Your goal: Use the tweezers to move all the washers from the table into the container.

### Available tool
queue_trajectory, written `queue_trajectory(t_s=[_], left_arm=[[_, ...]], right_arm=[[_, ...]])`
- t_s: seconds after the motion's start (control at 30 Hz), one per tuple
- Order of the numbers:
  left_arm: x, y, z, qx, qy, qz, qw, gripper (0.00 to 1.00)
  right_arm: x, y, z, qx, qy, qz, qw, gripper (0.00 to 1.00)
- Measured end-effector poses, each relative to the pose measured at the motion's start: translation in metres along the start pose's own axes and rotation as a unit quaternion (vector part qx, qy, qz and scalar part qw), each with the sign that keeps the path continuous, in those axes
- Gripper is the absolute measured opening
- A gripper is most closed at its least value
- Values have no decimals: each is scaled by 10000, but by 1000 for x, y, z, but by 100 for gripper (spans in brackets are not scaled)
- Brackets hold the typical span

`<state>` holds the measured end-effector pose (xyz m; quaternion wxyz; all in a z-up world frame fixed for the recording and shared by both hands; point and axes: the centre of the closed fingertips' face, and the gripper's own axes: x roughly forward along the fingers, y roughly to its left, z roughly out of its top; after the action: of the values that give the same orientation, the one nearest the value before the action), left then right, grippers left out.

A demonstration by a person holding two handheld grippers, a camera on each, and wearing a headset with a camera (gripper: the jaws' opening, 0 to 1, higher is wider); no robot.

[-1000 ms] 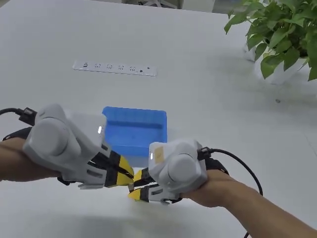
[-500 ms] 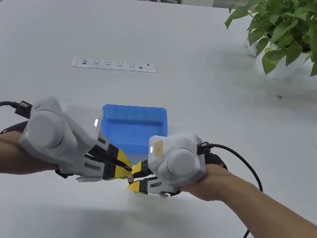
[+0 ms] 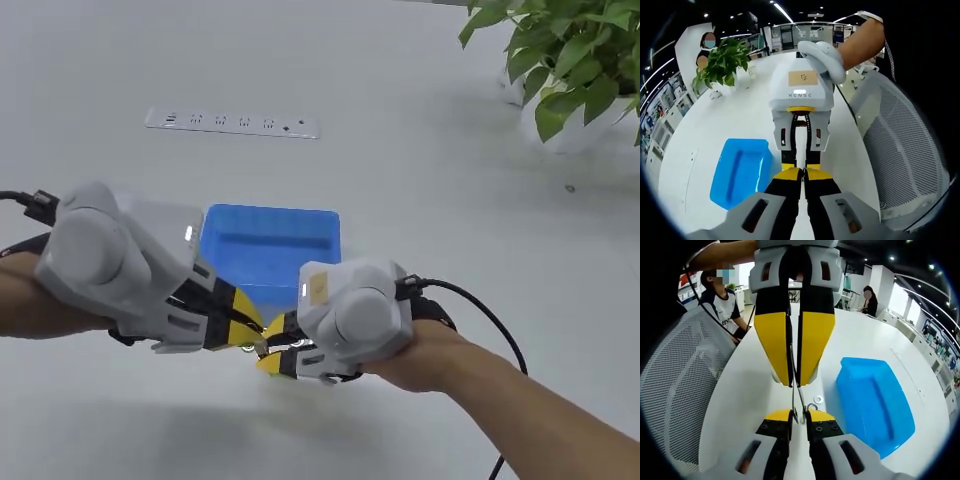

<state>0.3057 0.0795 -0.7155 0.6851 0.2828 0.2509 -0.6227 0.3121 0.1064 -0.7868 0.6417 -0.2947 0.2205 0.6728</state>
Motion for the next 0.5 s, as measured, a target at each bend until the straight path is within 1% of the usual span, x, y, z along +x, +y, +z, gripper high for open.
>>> queue_trajectory(t_s=[0.17, 0.5], left_arm=[[1, 2, -2, -26, 6, -9, 10000, 6], [0, 4, -1, -59, -14, 8, 10000, 6]], right_arm=[[2, -1, 0, 7, -2, 17, 10000, 13], [5, -3, 1, 6, -21, 37, 10000, 13]])
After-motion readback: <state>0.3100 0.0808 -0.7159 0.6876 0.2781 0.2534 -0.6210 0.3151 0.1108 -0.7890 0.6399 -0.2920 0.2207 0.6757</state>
